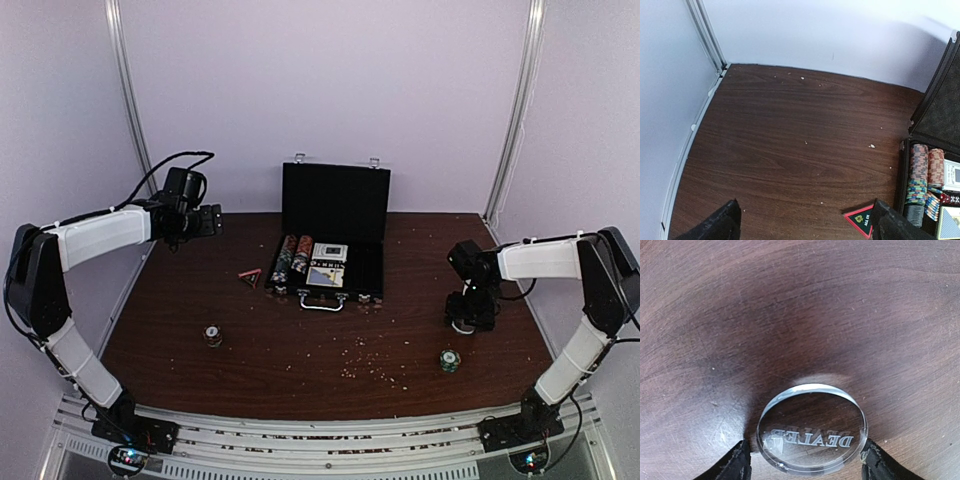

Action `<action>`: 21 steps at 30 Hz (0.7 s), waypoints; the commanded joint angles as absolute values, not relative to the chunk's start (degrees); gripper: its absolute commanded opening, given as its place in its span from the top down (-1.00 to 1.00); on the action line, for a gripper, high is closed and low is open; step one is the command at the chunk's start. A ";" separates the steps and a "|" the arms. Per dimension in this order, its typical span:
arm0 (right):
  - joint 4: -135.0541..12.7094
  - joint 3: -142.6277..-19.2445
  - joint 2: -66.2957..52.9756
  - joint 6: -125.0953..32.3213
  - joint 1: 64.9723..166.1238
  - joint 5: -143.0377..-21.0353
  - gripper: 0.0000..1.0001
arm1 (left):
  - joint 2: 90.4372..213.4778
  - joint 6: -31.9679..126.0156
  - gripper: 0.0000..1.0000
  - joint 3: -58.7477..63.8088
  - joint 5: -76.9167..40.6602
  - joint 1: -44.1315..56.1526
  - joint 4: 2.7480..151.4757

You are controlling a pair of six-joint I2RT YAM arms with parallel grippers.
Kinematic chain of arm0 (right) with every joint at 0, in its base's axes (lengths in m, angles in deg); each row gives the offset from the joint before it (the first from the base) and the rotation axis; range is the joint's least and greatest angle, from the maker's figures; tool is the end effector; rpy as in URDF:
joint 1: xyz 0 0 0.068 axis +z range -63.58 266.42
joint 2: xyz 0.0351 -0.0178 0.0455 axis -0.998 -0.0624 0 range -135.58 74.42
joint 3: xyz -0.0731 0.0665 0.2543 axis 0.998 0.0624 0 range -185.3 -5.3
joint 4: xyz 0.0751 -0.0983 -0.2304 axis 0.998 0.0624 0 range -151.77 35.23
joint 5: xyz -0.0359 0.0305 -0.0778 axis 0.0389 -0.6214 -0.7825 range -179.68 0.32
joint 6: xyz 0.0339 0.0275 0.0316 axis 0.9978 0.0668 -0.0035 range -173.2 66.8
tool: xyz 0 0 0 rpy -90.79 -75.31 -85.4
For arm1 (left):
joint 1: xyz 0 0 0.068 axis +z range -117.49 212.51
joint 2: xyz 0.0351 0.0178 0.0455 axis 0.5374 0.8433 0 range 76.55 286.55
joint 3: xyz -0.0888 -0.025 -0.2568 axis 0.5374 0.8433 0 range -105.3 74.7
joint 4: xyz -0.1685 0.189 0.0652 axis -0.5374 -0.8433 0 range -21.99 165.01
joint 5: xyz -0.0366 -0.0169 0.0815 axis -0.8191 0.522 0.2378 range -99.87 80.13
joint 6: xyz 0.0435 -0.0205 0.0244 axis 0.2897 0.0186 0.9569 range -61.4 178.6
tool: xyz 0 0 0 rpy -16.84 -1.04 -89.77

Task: Pack up texas hold em set
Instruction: Pick up the dealer button from the corner of the board.

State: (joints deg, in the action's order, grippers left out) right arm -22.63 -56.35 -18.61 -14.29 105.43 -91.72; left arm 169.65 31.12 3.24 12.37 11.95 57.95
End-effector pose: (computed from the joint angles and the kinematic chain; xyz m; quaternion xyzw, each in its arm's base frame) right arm 0.2586 0.0878 0.1496 0.1736 0.9816 0.0219 0.0763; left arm 0.3490 -0.1165 0.2758 -0.1368 0.8779 -0.0142 0.4587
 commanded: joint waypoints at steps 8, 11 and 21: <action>-25.30 -52.78 -21.66 -15.73 104.21 -93.70 -0.38 | 168.79 31.71 -0.85 2.72 11.49 12.81 60.21; -25.64 -52.59 -22.35 -16.32 103.68 -93.48 -0.37 | 168.75 31.69 -0.85 2.59 11.20 12.98 60.16; -25.53 -53.09 -23.43 -17.26 103.17 -93.54 -0.27 | 168.28 31.93 -0.85 1.84 11.14 13.37 59.94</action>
